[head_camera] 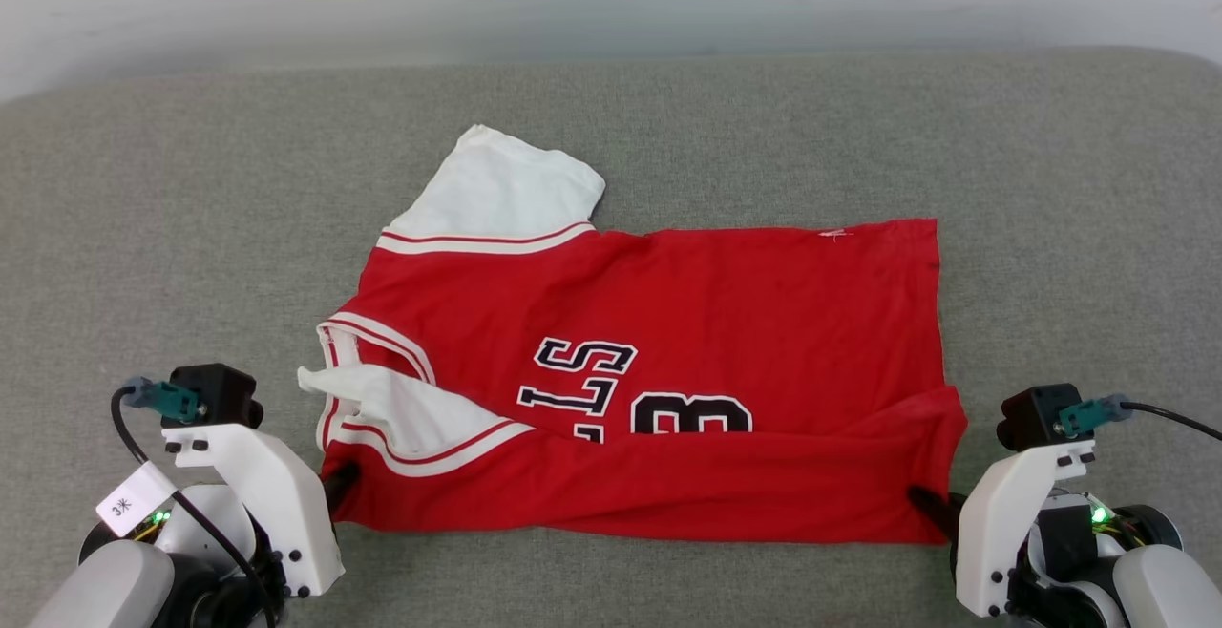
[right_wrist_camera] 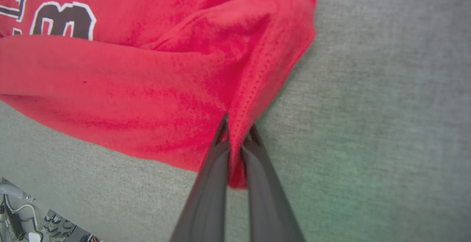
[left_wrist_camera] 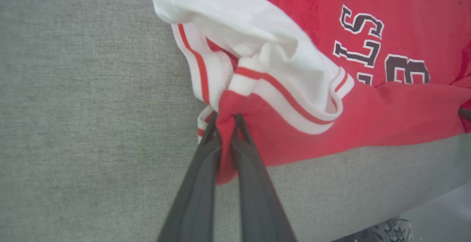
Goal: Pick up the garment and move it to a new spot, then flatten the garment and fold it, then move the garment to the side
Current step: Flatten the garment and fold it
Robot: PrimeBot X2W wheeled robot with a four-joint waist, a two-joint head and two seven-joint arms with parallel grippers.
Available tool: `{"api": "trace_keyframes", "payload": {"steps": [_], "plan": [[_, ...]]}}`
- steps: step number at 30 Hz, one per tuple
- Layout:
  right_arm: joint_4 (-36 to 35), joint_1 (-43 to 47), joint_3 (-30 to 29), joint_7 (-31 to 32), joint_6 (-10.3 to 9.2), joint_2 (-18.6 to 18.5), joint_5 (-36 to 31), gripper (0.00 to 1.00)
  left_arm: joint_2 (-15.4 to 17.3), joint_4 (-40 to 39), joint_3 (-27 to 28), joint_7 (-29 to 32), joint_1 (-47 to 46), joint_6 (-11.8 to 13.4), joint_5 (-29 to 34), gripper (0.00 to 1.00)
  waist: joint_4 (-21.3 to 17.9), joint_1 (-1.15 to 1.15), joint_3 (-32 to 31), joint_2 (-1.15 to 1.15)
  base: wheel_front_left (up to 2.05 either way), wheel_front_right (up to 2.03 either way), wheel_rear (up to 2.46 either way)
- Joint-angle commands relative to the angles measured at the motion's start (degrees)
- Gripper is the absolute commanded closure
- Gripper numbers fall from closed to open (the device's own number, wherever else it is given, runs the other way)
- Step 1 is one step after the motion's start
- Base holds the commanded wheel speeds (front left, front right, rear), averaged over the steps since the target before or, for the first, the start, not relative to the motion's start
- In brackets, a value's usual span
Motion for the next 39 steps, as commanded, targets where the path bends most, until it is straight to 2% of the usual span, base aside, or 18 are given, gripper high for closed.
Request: {"api": "trace_keyframes", "payload": {"steps": [1,11,21,31,32,33,34,39], "plan": [[1.1,0.28,0.75,0.28,-0.04,0.03,0.21,1.0,-0.12,0.05,-0.14,-0.46,-0.65,-0.14,0.55,1.0,0.09,0.0,-0.73,0.0,0.0,0.0,0.0],[-2.91,3.94,-1.59,0.3,-0.05,-1.76,0.4,1.0,0.55,-1.63,-0.95,-0.64,3.48,0.61,0.6,1.0,0.1,0.0,-7.81,0.0,0.0,0.0,0.0],[-7.02,13.01,-4.35,2.43,-0.05,-0.42,-0.67,1.0,2.88,-4.48,-0.19,-0.01,13.16,4.15,-1.37,1.0,-0.43,0.0,-12.8,0.0,0.0,0.0,0.0],[-5.61,17.17,-5.7,1.03,-0.05,2.76,-1.4,1.0,-0.87,1.64,-0.77,-1.99,17.05,1.31,-5.1,1.0,-1.23,0.0,-12.93,0.0,0.0,0.0,0.0],[-5.59,16.79,-5.53,0.11,-0.05,2.82,-1.69,0.69,-1.37,2.36,-0.94,-2.25,16.68,0.93,-5.24,0.75,-1.32,0.0,-12.83,0.0,0.0,0.0,0.0],[-5.38,16.57,-5.34,-0.58,-0.05,3.05,-1.66,0.0,-1.65,3.12,-0.97,-2.54,16.17,0.53,-5.15,0.17,-1.42,0.0,-12.73,0.0,0.0,0.0,0.0],[-5.47,16.14,-5.15,-1.68,-0.04,3.17,-1.83,0.0,-1.99,3.81,-0.85,-3.18,15.63,0.3,-5.03,0.0,-1.53,0.0,-12.65,0.0,0.0,0.0,0.0],[-6.88,14.42,-6.33,-9.65,-0.05,3.89,-3.56,0.0,-2.32,5.33,-1.17,-5.46,13.57,-0.97,-3.01,0.0,-1.77,0.0,-12.47,0.0,0.0,0.0,0.0]]}}
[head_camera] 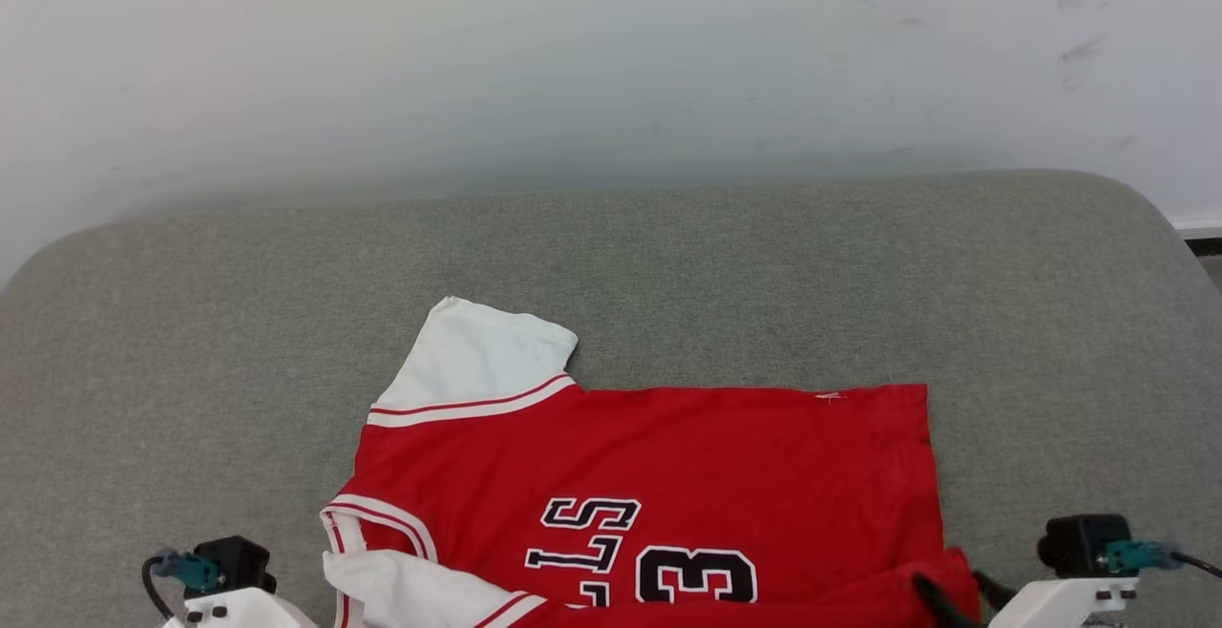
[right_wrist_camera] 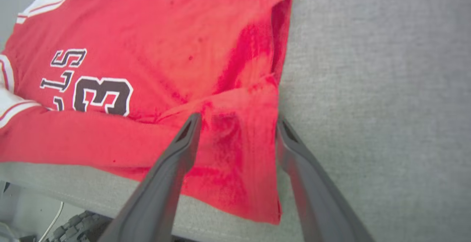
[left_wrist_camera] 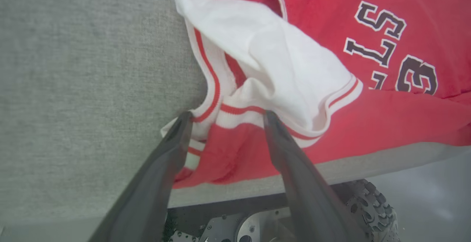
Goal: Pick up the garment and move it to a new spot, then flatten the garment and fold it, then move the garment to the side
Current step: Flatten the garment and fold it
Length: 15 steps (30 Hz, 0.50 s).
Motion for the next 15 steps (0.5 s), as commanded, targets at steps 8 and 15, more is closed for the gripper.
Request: {"api": "trace_keyframes", "payload": {"steps": [8,15], "plan": [[-3.85,-3.94,-5.38,-14.62,-0.04,4.16,-6.17,0.0,-0.06,0.23,-0.98,-4.66,-7.1,-2.05,6.08,0.0,-0.26,0.01,0.64,0.0,0.0,0.0,0.0],[-9.82,-6.88,-7.38,-20.11,-0.04,5.66,-10.68,0.0,-0.87,1.48,0.17,-12.18,-15.34,-1.8,12.36,0.0,-1.61,0.01,4.21,0.0,0.0,0.0,0.0]]}}
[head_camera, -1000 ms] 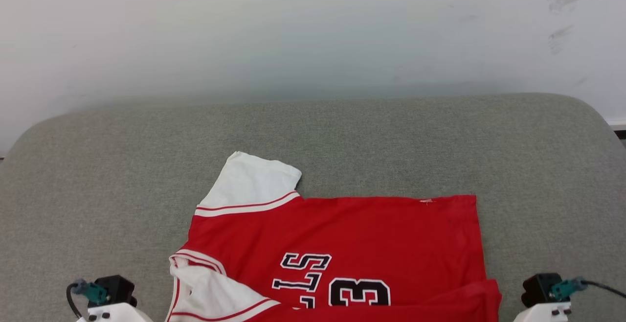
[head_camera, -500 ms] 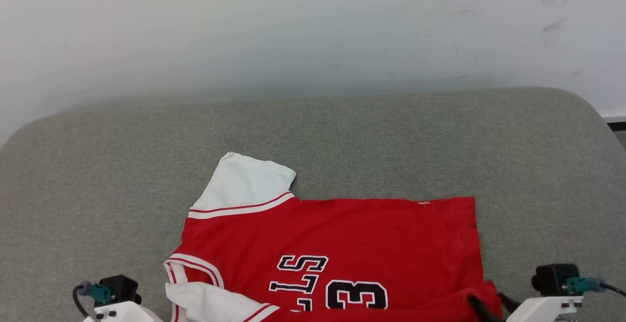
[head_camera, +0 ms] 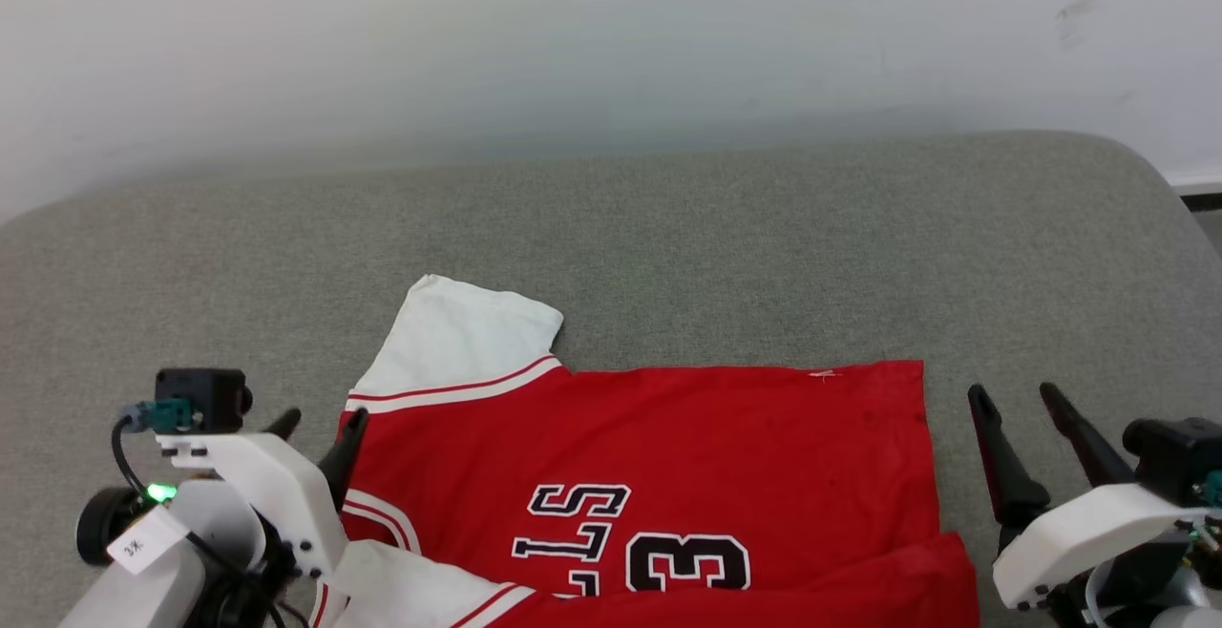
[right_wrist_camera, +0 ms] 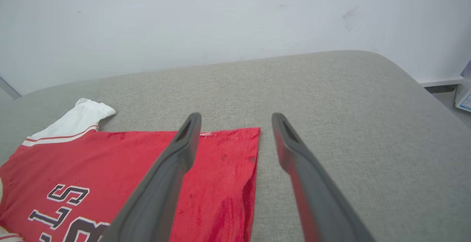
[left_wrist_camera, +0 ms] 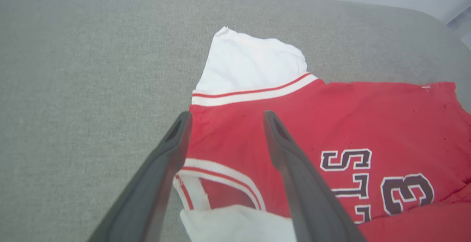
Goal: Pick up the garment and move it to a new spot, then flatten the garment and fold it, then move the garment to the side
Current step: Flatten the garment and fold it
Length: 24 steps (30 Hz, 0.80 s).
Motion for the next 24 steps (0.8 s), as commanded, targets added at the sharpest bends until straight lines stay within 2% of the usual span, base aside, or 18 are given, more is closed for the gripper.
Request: {"api": "trace_keyframes", "payload": {"steps": [1,4,10,15,24], "plan": [[-1.67,-1.65,-0.46,-1.1,-0.03,0.47,-1.13,0.0,-0.72,0.83,0.53,-2.34,-2.52,0.43,1.45,0.0,-0.96,0.0,2.2,0.0,0.0,0.0,0.0],[-4.26,-3.32,-0.75,-2.09,-0.03,1.02,-2.72,0.0,-1.76,2.03,2.03,-6.15,-6.5,1.26,3.17,0.0,-2.04,0.0,5.29,0.0,0.0,0.0,0.0],[-7.28,-7.05,-0.04,-3.16,-0.03,1.72,-3.62,0.0,-2.6,7.75,2.53,-7.17,-14.8,-0.87,3.84,0.0,-4.24,0.0,11.88,0.0,0.0,0.0,0.0],[-7.65,-9.46,1.08,-3.82,-0.03,2.14,-3.11,0.0,-1.41,13.23,1.43,-2.14,-22.38,-4.15,2.93,0.0,-5.89,0.0,16.88,0.0,0.0,0.0,0.0],[-4.57,-11.83,2.77,-5.62,-0.04,2.44,-1.64,0.0,0.84,22.52,-1.22,12.92,-32.77,-9.01,0.12,0.0,-8.71,0.0,21.03,0.0,0.0,0.0,0.0]]}}
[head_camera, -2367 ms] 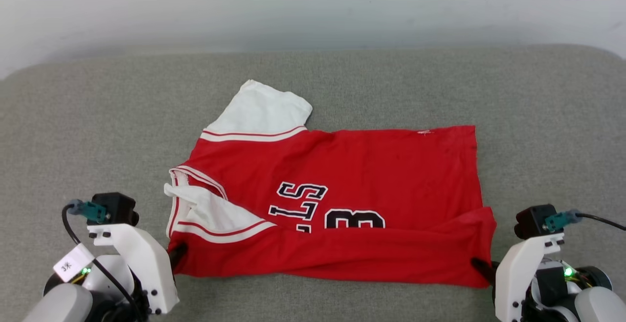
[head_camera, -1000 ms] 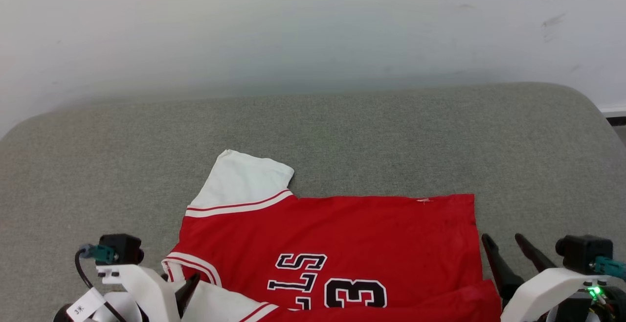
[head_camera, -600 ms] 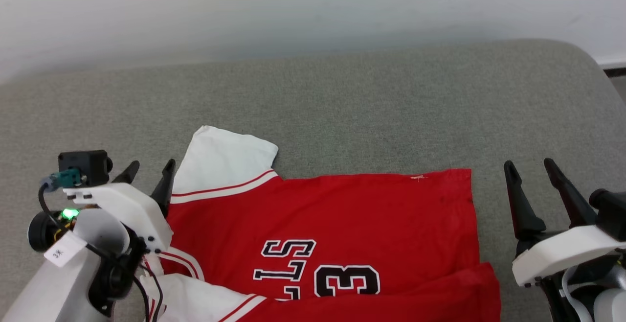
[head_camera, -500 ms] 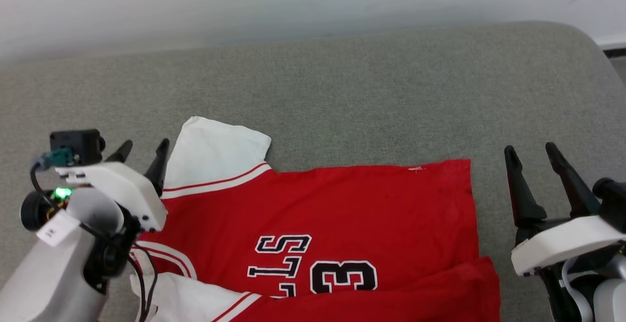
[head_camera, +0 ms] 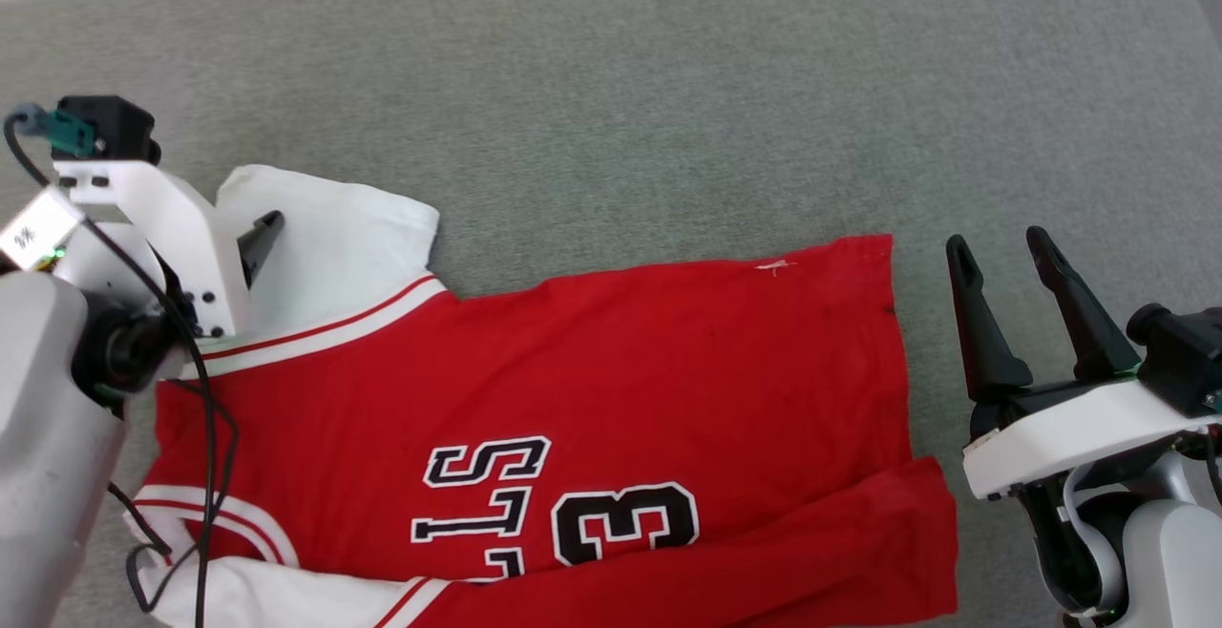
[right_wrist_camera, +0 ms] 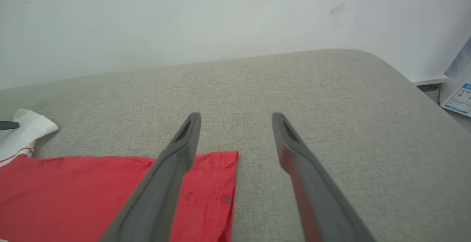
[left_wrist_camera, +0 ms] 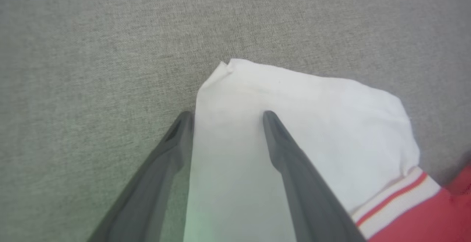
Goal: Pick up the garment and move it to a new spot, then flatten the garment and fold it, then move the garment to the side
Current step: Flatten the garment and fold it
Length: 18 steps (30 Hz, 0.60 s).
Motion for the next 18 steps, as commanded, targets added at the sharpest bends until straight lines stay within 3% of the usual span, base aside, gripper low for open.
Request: {"api": "trace_keyframes", "payload": {"steps": [1,4,7,8,10,11,18], "plan": [[0.49,-1.09,0.07,-0.58,-0.05,0.2,0.45,0.0,0.27,0.86,-0.33,1.48,-1.56,-0.36,-0.17,0.0,-1.23,-0.02,1.06,0.0,0.0,0.0,0.0],[2.22,-1.15,-0.09,-1.21,-0.04,0.27,1.06,0.0,0.55,3.97,-3.18,9.81,-2.4,-1.97,-1.31,0.0,-2.08,-0.02,1.37,0.0,0.0,0.0,0.0],[2.87,-1.17,-0.35,-1.49,-0.05,0.27,1.48,0.0,0.05,5.09,-4.36,14.06,-2.06,-1.64,-2.15,0.0,-2.31,-0.02,1.43,0.0,0.0,0.0,0.0],[3.13,-1.21,-0.47,-1.58,-0.04,0.27,1.82,0.0,-0.16,5.42,-5.0,16.2,-1.88,-1.52,-2.62,0.17,-2.39,-0.02,1.49,0.0,0.0,0.0,0.0],[3.88,-1.38,-0.65,-1.43,-0.04,0.27,2.35,0.0,-0.41,5.22,-5.38,17.5,-1.87,-1.18,-2.91,0.88,-2.58,-0.02,1.65,0.0,0.0,0.0,0.0],[4.2,-1.52,-0.73,-1.29,-0.04,0.28,2.65,0.0,-0.57,5.11,-5.39,17.62,-1.99,-1.01,-2.96,1.0,-2.61,-0.02,1.72,0.0,0.0,0.0,0.0],[7.37,-3.22,-1.46,1.67,-0.04,-0.84,3.72,0.0,-0.9,3.78,-4.49,13.9,-3.64,0.11,-1.59,1.0,-1.87,-0.02,0.92,0.0,0.0,0.0,0.0]]}}
